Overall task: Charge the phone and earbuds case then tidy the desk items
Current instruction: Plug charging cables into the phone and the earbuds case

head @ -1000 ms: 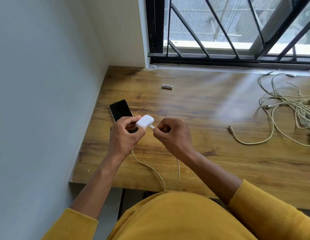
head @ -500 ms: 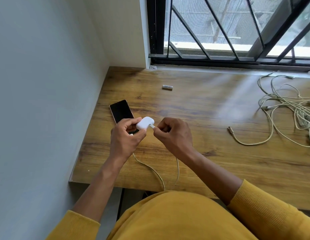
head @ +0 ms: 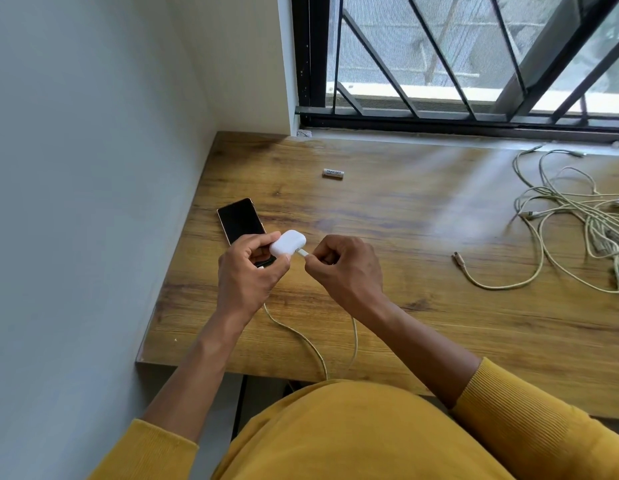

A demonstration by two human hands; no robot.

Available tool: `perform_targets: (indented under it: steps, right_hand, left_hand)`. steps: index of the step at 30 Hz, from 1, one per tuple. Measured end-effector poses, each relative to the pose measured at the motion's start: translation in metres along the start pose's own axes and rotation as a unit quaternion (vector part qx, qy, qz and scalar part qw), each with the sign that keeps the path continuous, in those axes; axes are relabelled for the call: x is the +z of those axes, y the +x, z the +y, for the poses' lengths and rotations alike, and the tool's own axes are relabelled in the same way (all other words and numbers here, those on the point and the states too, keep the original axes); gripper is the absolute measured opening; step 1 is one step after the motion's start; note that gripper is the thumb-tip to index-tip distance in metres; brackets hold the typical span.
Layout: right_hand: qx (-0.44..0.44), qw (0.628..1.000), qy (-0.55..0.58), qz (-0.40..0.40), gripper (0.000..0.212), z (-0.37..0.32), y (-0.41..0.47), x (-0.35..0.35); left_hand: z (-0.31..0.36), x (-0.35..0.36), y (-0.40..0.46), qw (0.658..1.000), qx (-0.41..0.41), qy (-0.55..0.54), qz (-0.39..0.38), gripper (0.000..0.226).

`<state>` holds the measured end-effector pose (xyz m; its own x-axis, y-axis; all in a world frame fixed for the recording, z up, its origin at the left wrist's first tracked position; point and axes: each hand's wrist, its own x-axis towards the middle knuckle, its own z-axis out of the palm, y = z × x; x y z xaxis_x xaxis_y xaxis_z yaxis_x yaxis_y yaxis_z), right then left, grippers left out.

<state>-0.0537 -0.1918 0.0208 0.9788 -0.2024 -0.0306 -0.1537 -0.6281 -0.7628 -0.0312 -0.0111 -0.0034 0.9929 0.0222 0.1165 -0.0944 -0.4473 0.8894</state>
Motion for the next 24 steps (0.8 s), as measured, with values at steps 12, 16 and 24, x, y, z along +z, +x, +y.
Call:
perform_targets:
  steps: [12,16,24]
  right_hand:
    - [0.014,1.000,0.020,-0.004,0.014,0.0008,-0.0006,-0.0017]
    - [0.019,1.000,0.020,-0.007,0.018,0.0008,-0.0015,0.0005]
    - [0.009,1.000,0.007,-0.001,0.020,-0.0010,-0.0007,0.0062]
  left_hand:
    - [0.0040,0.0003,-0.0002,1.000,0.012,-0.006,-0.013,0.046]
    - [0.0034,-0.0012,-0.0002,1.000,0.002,-0.008,-0.018,0.046]
    - [0.0032,-0.0011,0.0037,0.999,-0.031,-0.029,-0.030,0.044]
